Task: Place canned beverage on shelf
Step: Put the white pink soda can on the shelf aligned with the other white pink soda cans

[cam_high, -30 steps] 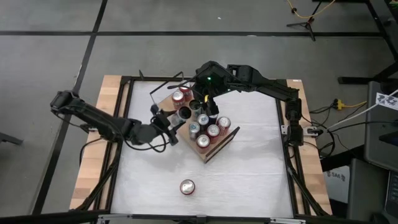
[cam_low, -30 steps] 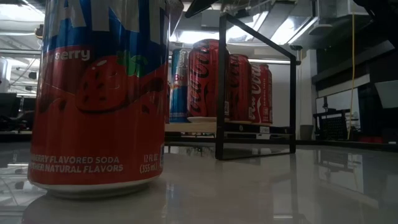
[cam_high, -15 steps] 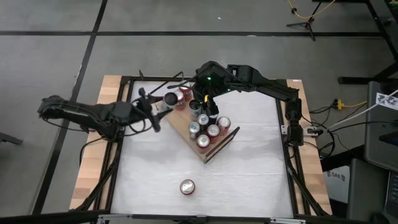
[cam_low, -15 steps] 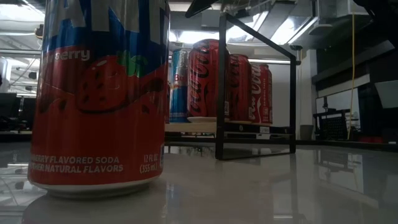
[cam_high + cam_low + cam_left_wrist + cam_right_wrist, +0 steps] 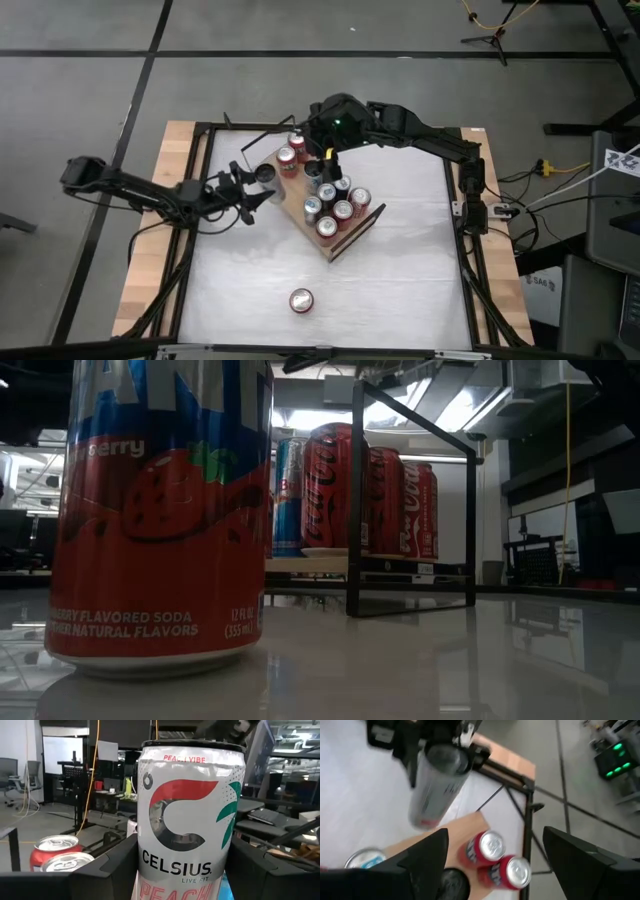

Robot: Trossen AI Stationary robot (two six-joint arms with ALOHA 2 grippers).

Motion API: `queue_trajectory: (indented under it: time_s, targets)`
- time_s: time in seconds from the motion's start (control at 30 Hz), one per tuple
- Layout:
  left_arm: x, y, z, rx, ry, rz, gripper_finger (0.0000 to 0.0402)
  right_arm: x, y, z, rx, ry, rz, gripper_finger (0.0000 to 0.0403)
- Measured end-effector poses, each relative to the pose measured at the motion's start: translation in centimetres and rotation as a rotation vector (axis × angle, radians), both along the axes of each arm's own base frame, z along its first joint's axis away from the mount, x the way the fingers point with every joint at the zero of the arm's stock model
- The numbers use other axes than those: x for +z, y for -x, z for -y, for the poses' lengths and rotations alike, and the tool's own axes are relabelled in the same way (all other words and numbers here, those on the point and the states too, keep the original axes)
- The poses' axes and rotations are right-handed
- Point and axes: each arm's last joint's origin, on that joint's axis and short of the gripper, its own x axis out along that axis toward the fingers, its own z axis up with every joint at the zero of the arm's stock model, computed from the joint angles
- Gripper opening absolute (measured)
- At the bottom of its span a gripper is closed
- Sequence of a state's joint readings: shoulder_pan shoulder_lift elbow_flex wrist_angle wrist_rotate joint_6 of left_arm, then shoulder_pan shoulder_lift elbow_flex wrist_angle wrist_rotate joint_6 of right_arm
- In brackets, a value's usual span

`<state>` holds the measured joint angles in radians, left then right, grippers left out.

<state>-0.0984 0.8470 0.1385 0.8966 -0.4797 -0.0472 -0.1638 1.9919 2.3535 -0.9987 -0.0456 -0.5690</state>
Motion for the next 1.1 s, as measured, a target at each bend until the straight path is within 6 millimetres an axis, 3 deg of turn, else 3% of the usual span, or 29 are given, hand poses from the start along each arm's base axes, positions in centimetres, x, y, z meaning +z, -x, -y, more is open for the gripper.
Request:
queue_trajectory:
  time_s: [0.6,0.9,1.1]
  targets:
    - [-3.9,-3.7,0.2,0.079,0.031,-0.042,0.0232,0.5,-0.3,0.1,0.000,0.009,0.057,0.0317]
    - [-4.3,-6.8,1.2,0.108,-0.047,-0.104,0.0233,0.4,-0.3,0.1,0.000,0.009,0.055,0.0317]
    - [-4.9,-7.2,1.5,0.182,-0.052,-0.143,0.0233,0.4,-0.3,0.0,0.000,0.009,0.053,0.0317]
